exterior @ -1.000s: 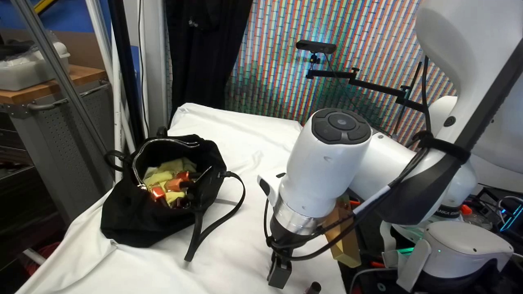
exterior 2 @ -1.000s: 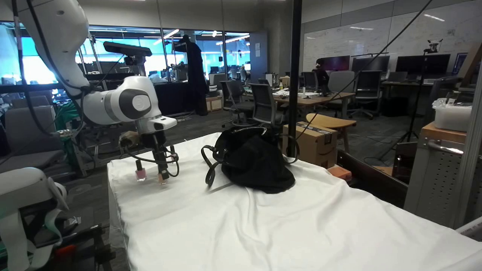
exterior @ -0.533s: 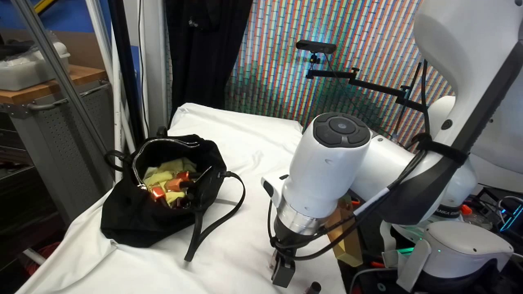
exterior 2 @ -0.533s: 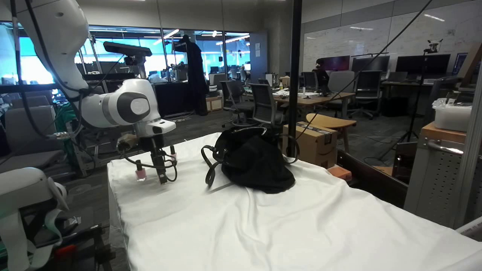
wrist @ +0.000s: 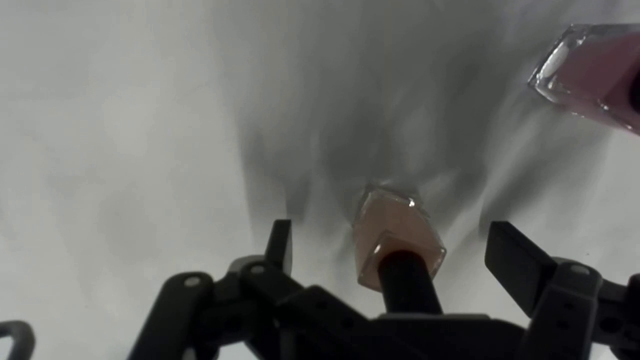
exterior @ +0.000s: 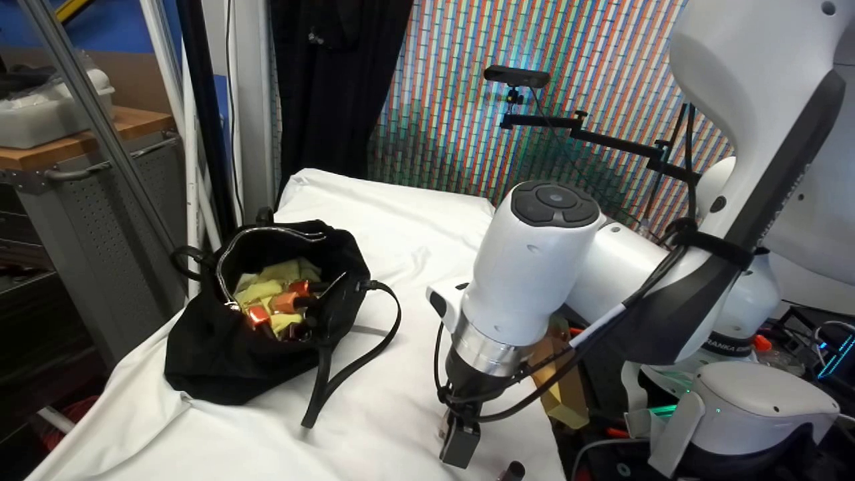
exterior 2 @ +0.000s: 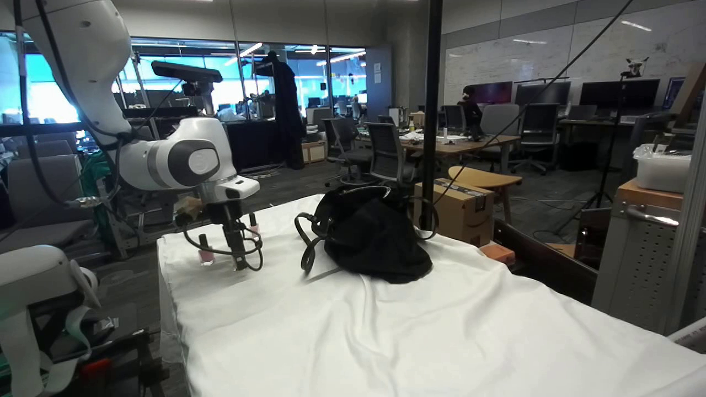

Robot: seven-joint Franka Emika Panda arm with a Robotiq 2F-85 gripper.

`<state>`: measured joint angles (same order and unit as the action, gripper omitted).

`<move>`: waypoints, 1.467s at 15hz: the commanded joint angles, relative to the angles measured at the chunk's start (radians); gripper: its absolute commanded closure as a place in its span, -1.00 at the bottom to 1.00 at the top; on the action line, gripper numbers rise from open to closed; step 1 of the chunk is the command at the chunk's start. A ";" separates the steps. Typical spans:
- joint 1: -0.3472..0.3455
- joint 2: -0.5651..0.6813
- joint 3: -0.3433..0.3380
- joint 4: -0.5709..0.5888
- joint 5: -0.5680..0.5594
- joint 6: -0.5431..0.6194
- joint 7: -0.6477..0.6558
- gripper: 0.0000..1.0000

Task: Place the nail polish bottles inside the black bag from right to left

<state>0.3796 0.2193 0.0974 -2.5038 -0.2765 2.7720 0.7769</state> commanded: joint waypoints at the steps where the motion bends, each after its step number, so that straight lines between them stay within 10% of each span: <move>1: -0.028 -0.002 0.031 -0.017 0.074 0.022 -0.085 -1.00; 4: -0.032 -0.004 0.043 -0.017 0.121 0.013 -0.140 -0.93; 15: -0.024 0.002 0.033 -0.006 0.140 -0.003 -0.178 0.70; 22: 0.014 -0.047 0.001 0.029 0.052 -0.107 -0.070 0.70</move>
<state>0.3684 0.2154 0.1210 -2.4905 -0.1747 2.7256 0.6381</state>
